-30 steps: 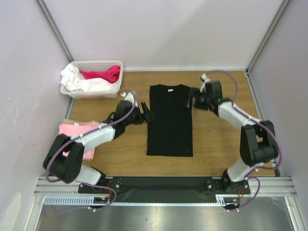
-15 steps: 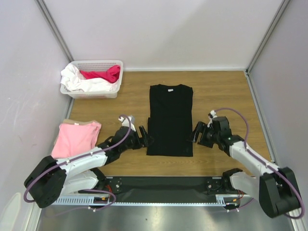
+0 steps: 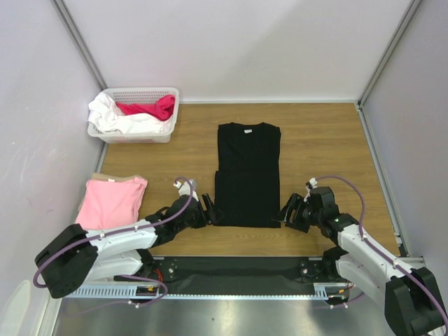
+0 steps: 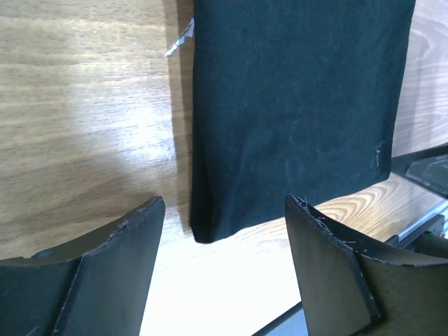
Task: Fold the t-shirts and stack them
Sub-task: Fold the tshirt
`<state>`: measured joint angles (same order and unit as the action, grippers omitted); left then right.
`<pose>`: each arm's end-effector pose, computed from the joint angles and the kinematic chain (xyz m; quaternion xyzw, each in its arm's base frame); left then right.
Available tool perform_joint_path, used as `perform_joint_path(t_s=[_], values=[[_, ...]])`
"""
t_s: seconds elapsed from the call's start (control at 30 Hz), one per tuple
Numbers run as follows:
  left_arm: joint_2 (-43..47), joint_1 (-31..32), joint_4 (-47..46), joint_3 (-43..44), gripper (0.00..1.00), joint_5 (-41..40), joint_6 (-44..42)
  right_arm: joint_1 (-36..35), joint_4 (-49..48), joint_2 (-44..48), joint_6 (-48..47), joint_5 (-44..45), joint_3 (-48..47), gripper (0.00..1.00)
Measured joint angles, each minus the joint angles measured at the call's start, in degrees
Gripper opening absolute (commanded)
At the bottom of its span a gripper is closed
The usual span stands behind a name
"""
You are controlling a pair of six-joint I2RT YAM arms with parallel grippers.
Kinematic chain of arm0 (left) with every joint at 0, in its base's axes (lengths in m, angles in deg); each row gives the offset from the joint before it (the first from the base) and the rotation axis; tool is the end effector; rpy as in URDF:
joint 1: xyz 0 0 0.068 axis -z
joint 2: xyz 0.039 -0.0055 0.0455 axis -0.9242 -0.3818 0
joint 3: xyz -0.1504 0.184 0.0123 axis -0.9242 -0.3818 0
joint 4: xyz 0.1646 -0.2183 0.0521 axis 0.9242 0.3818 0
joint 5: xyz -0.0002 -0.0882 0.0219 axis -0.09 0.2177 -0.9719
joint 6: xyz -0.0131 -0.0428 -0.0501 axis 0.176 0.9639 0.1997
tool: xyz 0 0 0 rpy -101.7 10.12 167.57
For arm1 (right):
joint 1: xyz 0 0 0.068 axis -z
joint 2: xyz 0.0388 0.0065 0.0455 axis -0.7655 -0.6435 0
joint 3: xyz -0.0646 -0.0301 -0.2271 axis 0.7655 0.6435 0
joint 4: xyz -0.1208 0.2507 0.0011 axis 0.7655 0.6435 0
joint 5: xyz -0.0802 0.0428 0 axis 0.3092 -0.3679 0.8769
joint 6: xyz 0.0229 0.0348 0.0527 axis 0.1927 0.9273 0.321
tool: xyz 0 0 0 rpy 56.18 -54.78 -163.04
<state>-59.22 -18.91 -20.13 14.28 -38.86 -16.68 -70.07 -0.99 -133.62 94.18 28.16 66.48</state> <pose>0.1620 -0.1742 0.0861 -0.0808 0.8956 -0.3101 0.3086 0.1859 0.0877 0.0977 0.1101 0.9145 0.3203 0.2213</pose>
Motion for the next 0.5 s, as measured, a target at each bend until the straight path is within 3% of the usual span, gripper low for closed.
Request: perform_joint_path(t_s=[0.3,0.5], values=[[-3.0,0.7,-4.3,-0.2,0.68,-0.3,2.6,-3.7,-1.9,-1.4,2.4,0.4,0.5,0.62],[-3.1,1.3,-5.0,-0.6,0.64,-0.4,3.4,-4.9,-2.1,-2.2,3.6,2.1,0.7,0.43]])
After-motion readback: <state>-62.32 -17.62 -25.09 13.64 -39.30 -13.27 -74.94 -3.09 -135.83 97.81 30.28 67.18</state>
